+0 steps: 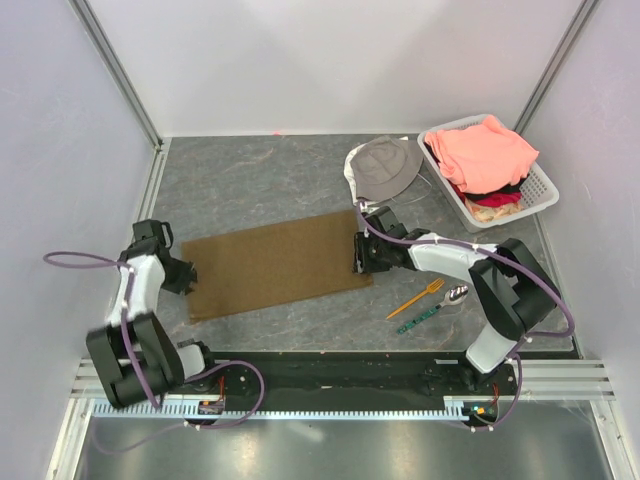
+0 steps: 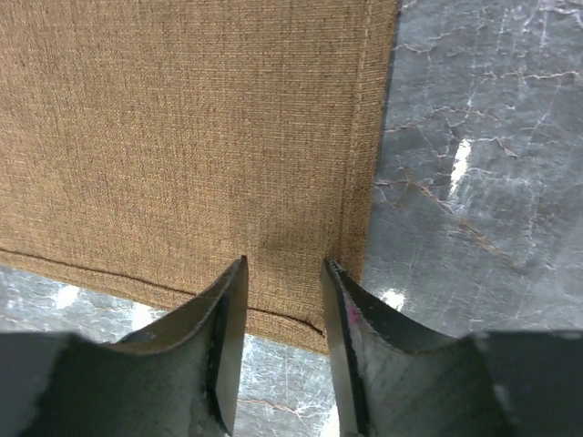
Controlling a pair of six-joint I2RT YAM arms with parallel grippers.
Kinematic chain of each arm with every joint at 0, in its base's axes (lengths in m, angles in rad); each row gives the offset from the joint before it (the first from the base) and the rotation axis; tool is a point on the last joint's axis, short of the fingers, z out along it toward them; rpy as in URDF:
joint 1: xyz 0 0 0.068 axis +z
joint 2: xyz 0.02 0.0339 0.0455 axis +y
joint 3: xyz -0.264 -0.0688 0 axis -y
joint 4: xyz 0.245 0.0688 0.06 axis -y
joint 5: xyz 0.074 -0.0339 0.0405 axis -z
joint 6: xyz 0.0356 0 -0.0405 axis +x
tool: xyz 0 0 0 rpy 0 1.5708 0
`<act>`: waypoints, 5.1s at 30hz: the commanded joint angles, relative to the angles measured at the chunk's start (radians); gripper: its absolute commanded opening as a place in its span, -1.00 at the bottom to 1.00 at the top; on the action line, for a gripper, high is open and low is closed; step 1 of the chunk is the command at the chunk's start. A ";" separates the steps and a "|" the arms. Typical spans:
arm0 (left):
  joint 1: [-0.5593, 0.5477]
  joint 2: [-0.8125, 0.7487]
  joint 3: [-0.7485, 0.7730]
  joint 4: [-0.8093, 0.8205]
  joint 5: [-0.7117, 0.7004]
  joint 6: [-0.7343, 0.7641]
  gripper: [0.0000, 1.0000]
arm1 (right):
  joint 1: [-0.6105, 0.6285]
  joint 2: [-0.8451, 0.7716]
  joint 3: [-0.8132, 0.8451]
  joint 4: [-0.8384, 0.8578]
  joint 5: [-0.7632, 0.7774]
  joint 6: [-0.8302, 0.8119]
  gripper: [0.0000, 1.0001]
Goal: Fold the napkin into a case and place the utensils inside
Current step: Pick up the rectangle-folded napkin from the center of the board.
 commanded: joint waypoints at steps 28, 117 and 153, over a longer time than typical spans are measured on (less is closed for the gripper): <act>0.005 0.135 0.165 0.519 0.650 0.288 -0.45 | -0.028 0.285 0.548 0.017 -0.107 0.050 0.45; -0.858 -0.299 -0.153 0.584 0.362 0.219 0.05 | -0.006 0.139 0.299 -0.250 0.283 -0.142 0.35; -0.909 -0.270 -0.102 0.562 0.357 0.199 0.03 | 0.016 0.251 0.233 -0.080 0.112 -0.145 -0.87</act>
